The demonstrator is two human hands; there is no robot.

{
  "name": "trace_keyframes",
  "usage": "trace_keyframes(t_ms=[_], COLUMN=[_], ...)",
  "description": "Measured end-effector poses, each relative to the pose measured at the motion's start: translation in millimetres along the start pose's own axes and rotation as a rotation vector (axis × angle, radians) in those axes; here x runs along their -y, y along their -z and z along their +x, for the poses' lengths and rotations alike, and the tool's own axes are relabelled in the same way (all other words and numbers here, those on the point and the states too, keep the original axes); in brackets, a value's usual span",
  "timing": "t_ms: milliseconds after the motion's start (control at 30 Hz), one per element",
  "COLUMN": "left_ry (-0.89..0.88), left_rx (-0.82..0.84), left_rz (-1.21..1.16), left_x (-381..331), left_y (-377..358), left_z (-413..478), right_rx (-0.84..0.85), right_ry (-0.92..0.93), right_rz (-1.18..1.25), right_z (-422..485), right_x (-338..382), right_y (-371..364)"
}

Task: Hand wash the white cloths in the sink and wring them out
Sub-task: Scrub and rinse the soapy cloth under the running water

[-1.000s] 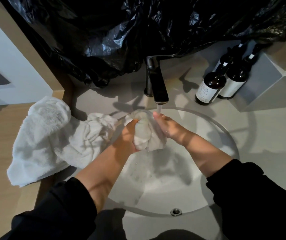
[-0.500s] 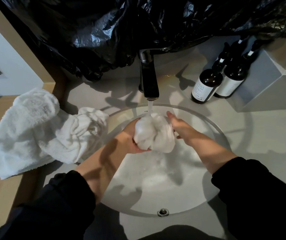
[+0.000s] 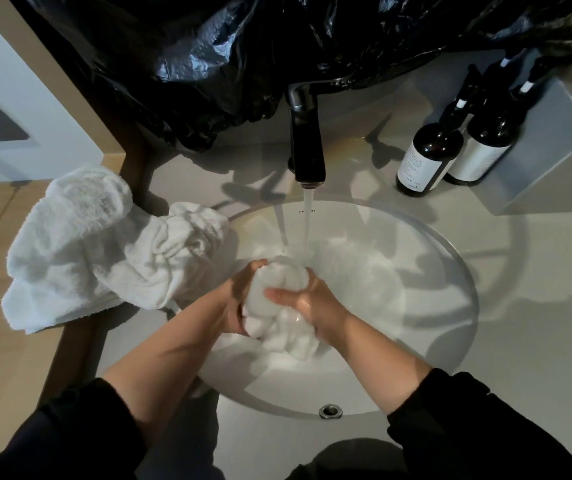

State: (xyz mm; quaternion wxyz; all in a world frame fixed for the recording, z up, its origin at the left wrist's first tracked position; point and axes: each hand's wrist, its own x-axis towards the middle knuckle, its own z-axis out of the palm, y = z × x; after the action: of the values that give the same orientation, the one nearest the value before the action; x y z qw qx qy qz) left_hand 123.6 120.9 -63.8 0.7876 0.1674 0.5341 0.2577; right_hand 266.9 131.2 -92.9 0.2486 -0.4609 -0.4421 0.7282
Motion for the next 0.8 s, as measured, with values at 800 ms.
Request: trace_keyframes(t_ms=[800], left_ry=[-0.463], left_rx=[-0.344], left_rz=[-0.251], left_x=[-22], left_y=[-22], left_z=[44], right_rx=[-0.218], right_ry=[0.014], right_rz=[-0.264], right_z=[39], right_x=[55], right_y=[41])
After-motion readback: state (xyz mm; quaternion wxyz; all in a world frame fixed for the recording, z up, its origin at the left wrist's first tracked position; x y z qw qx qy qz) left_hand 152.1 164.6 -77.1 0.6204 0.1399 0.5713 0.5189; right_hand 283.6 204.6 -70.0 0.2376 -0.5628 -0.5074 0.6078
